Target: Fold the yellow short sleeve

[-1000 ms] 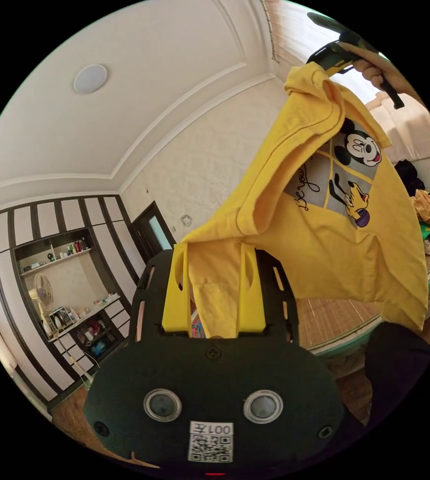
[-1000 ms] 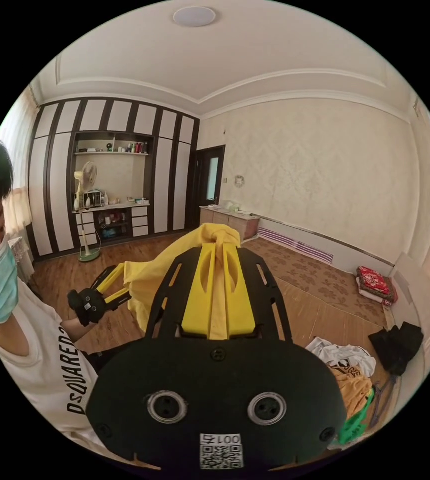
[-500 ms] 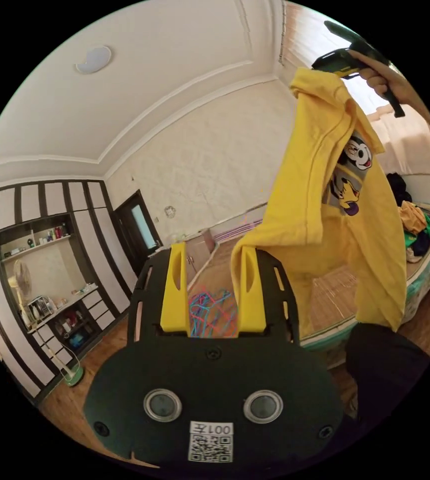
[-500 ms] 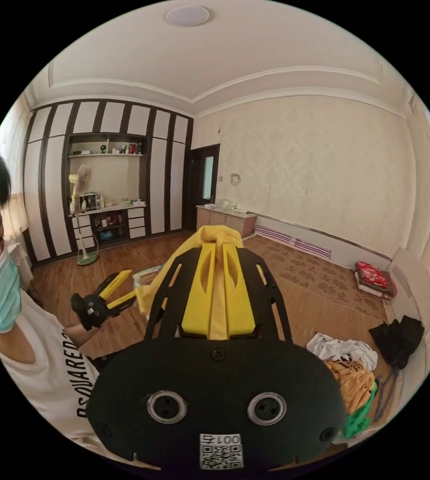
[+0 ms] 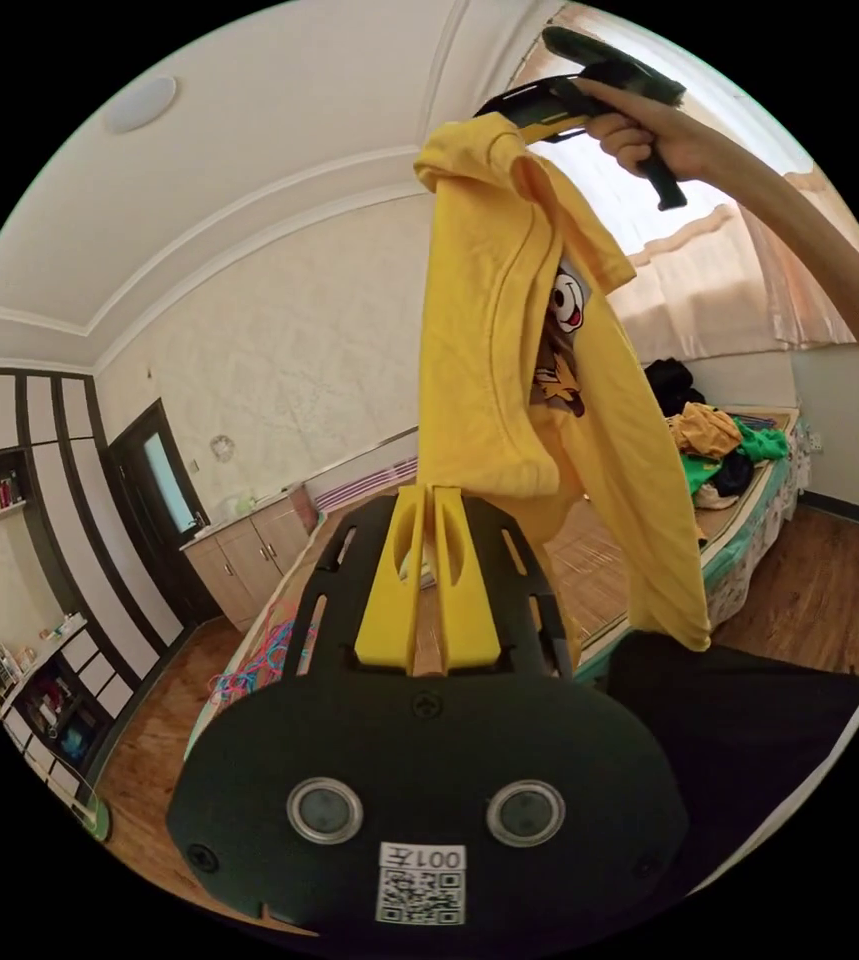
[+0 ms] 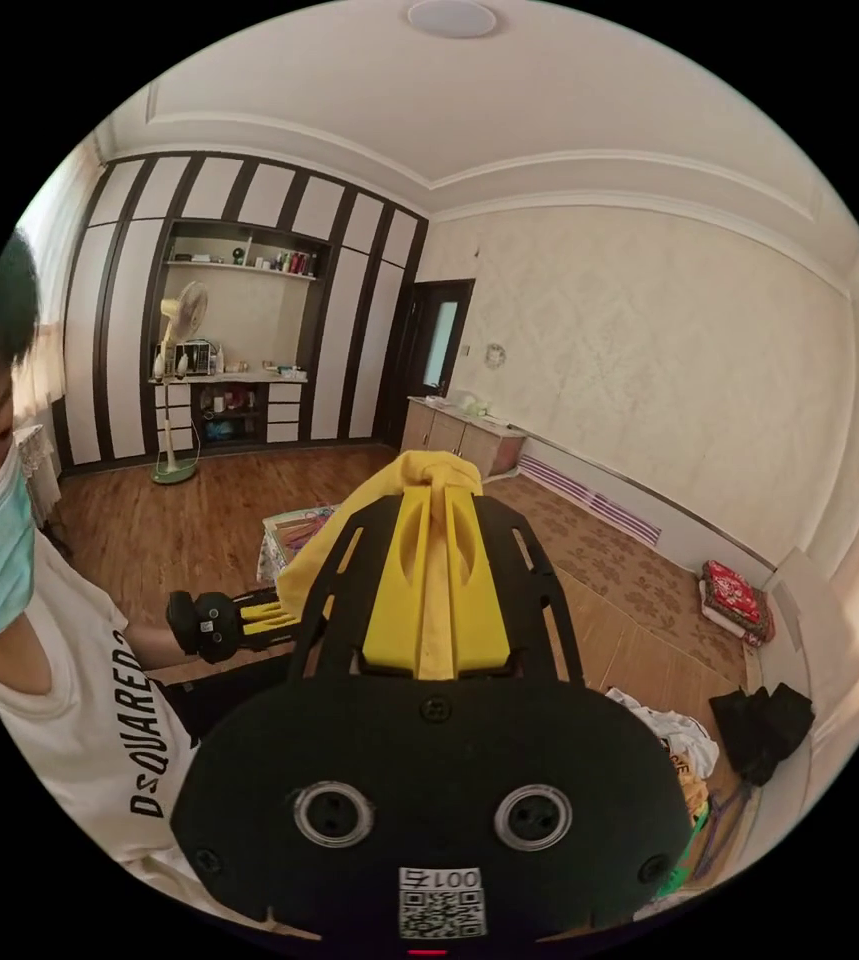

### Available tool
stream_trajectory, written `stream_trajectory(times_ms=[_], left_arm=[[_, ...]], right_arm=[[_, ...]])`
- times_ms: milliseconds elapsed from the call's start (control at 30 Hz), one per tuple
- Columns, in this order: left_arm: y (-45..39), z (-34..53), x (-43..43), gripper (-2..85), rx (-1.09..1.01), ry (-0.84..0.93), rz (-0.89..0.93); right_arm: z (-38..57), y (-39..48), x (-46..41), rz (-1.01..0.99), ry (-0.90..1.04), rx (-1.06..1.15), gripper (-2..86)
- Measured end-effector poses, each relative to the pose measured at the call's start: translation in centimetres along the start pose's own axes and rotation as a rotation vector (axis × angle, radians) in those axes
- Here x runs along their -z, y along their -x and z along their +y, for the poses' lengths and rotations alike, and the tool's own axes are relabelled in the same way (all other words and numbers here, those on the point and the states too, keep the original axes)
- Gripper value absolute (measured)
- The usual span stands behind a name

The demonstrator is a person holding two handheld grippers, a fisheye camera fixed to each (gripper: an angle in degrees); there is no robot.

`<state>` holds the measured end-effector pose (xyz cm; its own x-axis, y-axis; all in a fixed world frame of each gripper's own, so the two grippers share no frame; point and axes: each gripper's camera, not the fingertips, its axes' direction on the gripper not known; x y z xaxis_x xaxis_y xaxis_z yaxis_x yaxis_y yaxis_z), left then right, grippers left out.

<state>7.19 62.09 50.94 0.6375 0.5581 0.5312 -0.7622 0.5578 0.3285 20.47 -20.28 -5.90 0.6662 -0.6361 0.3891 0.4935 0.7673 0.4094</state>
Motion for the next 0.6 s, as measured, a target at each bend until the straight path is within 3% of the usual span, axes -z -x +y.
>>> stream_trajectory(times_ms=[333,600], left_arm=[[11.5,-4.3,3.4,-1.0,0.043,-0.064,0.029],[17.8,-12.2,9.3,-1.0,-0.066,-0.199,-0.014]], right_arm=[[4.2,-3.2,1.6,0.067,0.088,-0.083,1.7],[5.0,-3.8,3.2,0.035,0.084,-0.071,0.9]])
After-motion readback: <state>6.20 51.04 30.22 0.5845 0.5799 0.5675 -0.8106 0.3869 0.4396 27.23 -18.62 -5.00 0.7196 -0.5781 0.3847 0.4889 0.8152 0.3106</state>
